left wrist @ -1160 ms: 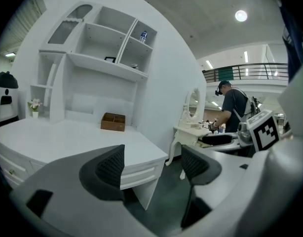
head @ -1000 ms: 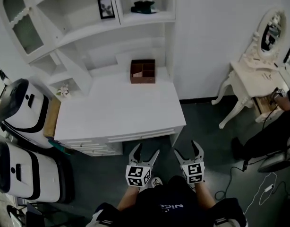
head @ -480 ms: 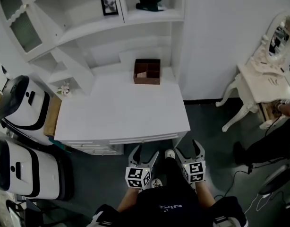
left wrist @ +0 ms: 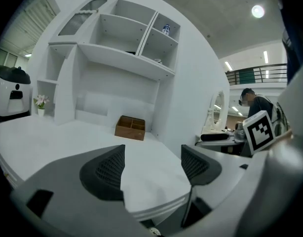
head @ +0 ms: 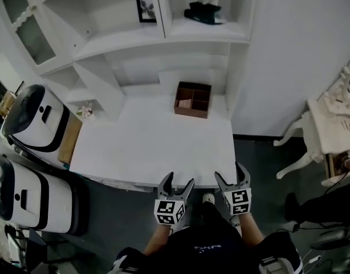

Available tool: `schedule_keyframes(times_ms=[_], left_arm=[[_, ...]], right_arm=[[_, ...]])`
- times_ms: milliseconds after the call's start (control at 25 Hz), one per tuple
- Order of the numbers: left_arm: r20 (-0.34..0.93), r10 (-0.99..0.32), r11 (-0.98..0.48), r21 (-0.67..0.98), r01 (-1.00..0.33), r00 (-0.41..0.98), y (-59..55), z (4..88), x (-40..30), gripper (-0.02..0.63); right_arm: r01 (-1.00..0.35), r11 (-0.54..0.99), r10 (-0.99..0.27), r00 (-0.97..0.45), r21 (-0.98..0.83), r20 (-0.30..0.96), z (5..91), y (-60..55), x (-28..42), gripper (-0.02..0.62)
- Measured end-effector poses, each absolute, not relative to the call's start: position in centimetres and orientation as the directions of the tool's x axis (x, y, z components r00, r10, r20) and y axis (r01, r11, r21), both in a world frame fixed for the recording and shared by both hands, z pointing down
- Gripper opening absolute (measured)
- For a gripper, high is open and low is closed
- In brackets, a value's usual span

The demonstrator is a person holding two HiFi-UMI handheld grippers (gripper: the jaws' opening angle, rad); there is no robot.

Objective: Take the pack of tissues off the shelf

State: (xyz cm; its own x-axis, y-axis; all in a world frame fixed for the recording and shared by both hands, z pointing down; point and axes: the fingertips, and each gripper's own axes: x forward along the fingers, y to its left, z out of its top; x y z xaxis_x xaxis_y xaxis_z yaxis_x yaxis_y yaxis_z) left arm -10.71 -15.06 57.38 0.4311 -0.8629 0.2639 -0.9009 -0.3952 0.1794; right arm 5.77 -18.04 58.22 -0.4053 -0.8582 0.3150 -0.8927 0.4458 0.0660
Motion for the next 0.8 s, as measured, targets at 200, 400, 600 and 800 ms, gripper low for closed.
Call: schedule_keyframes(times_ms=[200, 400, 600, 800], left_arm=[[0.256, -0.884, -0.361, 0.158, -0.919, 0.391, -20.2, 56.4, -10.0, 0.356], [0.256, -0.896, -0.335, 0.144, -0.931, 0.362, -23.9, 55.8, -9.0, 0.356], [0.263, -0.898, -0.327, 0.136, -0.935, 0.352, -26.9, 54.9, -7.4, 0.356], [0.268, -0.916, -0.268, 0.146, -0.952, 0.299, -29.8, 54.3, -7.0, 0.356]], right_arm=[[-0.882, 0.466, -0.856, -0.431, 0.064, 0.285, 56.6, -23.7, 6.4, 0.365], [-0.869, 0.492, -0.844, -0.464, 0.047, 0.270, 55.9, -27.4, 7.1, 0.362], [-0.858, 0.513, -0.831, -0.489, 0.026, 0.264, 55.0, -30.2, 8.0, 0.362], [-0.857, 0.515, -0.835, -0.498, 0.013, 0.235, 53.1, -33.1, 9.3, 0.350]])
